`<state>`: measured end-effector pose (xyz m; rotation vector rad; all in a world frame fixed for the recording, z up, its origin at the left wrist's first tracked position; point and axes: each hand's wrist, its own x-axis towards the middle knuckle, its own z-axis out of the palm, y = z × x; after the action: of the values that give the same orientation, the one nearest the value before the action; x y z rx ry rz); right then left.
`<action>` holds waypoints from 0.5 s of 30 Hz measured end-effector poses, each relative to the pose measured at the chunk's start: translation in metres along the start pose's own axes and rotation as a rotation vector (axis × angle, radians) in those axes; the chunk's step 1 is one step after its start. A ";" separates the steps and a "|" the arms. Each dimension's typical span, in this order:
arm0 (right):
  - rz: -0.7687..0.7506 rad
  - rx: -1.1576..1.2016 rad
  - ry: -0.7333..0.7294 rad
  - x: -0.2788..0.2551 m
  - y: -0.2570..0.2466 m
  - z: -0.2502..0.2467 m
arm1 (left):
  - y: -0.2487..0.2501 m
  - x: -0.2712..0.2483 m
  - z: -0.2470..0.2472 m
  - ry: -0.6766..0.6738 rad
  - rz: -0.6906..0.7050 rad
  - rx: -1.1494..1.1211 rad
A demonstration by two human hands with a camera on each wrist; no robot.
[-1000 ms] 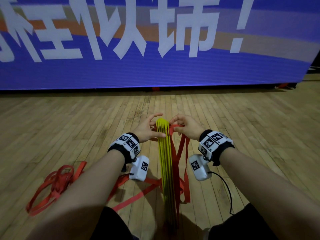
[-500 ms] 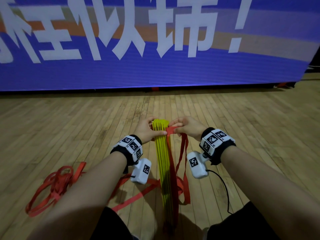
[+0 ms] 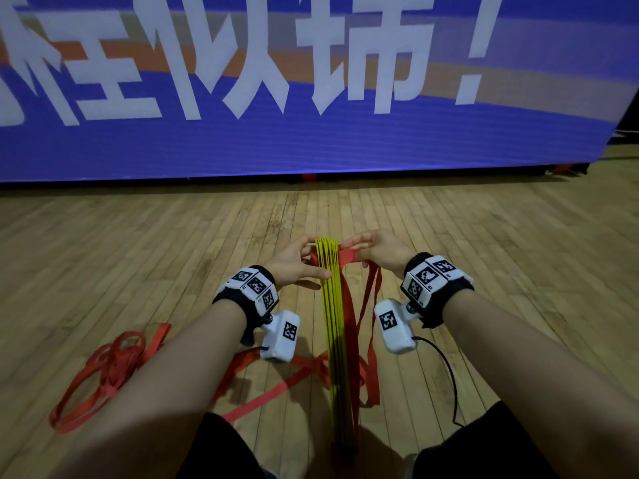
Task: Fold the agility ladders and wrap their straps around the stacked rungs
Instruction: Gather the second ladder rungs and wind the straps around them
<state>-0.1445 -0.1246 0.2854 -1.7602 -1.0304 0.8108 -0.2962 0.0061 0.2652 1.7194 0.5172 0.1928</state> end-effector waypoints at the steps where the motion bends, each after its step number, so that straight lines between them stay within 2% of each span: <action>1: 0.000 0.009 0.006 0.000 0.000 -0.001 | 0.000 -0.001 0.001 -0.014 0.003 -0.010; 6: -0.005 -0.018 0.001 0.000 0.002 0.001 | 0.000 0.000 -0.001 -0.019 0.015 0.023; 15: -0.018 0.002 -0.007 -0.004 -0.003 0.004 | -0.005 0.003 0.004 0.136 0.057 0.160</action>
<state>-0.1506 -0.1256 0.2867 -1.7448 -1.0483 0.8067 -0.2925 0.0044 0.2586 1.8867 0.5971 0.3187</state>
